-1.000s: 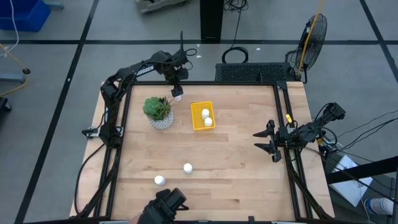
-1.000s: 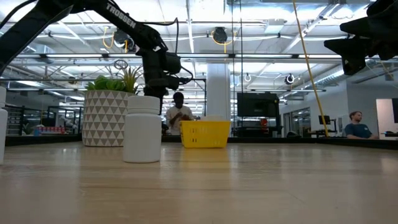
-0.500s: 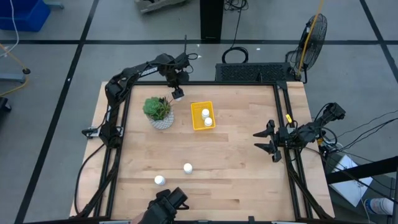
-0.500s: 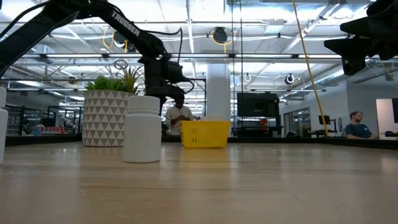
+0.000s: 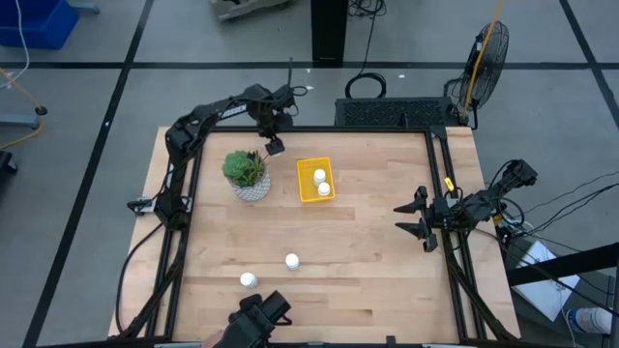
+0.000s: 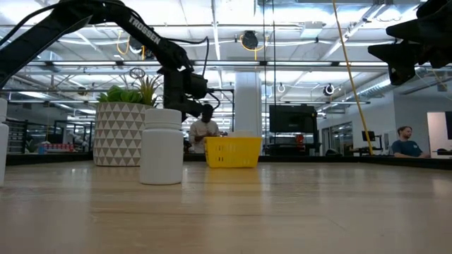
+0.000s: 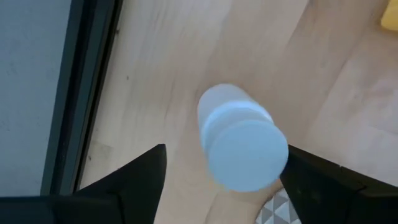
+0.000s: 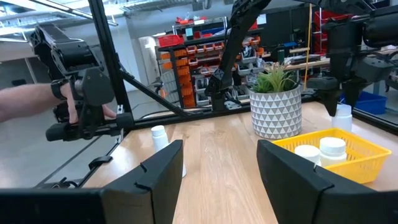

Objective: Pick and place pill bottles into a basket
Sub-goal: Put the white pill bottle into the yellow bin

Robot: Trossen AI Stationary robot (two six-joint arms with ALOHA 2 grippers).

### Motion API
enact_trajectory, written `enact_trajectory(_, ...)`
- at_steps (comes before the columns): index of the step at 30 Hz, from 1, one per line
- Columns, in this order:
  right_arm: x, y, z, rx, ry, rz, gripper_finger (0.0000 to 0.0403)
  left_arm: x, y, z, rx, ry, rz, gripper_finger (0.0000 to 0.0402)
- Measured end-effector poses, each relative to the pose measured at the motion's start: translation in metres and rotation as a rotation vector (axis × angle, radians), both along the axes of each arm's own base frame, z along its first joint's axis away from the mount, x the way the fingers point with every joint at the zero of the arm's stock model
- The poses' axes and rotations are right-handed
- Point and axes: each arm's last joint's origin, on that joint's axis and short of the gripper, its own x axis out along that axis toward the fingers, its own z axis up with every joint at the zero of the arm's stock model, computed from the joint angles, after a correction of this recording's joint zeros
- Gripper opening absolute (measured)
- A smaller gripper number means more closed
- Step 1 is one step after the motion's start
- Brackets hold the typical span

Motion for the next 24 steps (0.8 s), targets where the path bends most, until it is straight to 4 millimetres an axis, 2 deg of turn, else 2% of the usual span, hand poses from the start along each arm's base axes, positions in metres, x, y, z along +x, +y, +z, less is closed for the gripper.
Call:
enact_trajectory(9,0.0,0.0,0.0,0.0,0.0,0.0,0.0196,0.0007,0.0005,0.0,0.006,-0.007,0.0,0.0175)
enact_trajectory(11,0.0,0.0,0.0,0.0,0.0,0.0,0.0196,0.0009,0.0005,0.0,0.006,-0.008,0.0,0.0158)
enact_trajectory(16,0.0,0.0,0.0,0.0,0.0,0.0,0.0196,0.001,0.0003,0.0001,0.001,-0.012,-0.001,0.0161)
enact_trajectory(21,0.0,0.0,0.0,0.0,0.0,0.0,0.0196,0.001,0.0003,0.0001,0.0,-0.014,-0.003,0.0233)
enact_trajectory(24,0.0,0.0,0.0,0.0,0.0,0.0,0.0196,0.001,0.0002,0.0001,-0.001,-0.015,-0.005,0.0248)
